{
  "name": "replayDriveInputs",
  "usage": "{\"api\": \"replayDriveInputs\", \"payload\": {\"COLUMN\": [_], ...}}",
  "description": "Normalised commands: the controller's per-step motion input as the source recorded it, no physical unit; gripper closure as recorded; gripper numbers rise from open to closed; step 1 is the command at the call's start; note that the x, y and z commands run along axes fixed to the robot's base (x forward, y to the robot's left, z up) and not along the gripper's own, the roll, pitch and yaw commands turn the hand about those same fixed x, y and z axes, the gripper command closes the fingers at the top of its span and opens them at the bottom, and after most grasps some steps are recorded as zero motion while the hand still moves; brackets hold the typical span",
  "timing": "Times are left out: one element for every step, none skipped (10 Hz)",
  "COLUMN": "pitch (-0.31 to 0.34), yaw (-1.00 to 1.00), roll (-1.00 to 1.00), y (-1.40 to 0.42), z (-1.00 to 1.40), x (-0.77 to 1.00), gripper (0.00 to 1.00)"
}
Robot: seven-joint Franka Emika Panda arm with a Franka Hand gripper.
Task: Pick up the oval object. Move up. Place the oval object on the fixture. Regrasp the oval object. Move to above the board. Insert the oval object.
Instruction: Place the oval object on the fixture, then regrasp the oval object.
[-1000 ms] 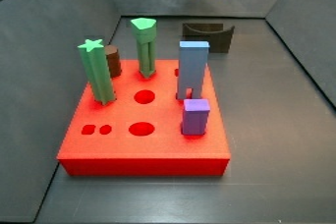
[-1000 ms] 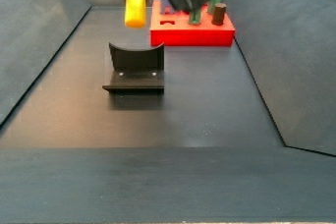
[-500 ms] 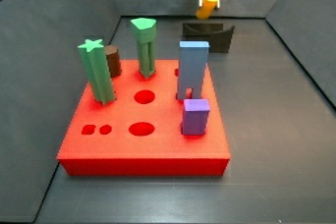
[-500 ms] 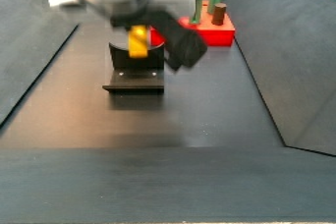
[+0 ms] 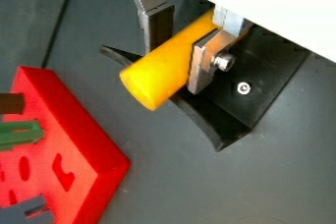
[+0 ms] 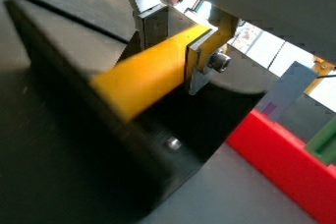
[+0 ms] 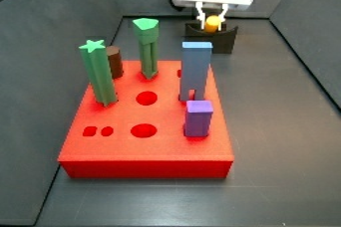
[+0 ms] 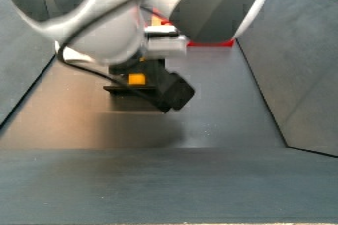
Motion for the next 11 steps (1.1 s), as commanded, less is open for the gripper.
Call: {"api": "replayDriveInputs", "payload": {"pitch": [-0.064, 0.0, 0.056, 0.06, 0.07, 0.066, 0.066, 0.065, 0.057, 0.049, 0.042], "yaw": [-0.12, 0.0, 0.0, 0.0, -0.01, -0.02, -0.03, -0.04, -0.04, -0.04, -0.04], "roll": [-0.16, 0.0, 0.03, 0.03, 0.04, 0.05, 0.06, 0.06, 0.06, 0.06, 0.05], "y": [0.06, 0.0, 0.0, 0.0, 0.0, 0.0, 0.0, 0.0, 0.0, 0.0, 0.0], "z": [-0.2, 0.0, 1.0, 1.0, 1.0, 1.0, 1.0, 0.88, 0.7, 0.52, 0.34], "x": [0.09, 0.0, 0.0, -0.01, -0.03, -0.03, -0.04, -0.04, -0.04, -0.03, -0.03], "gripper": [1.0, 0.0, 0.0, 0.0, 0.0, 0.0, 0.0, 0.0, 0.0, 0.0, 0.0]}}
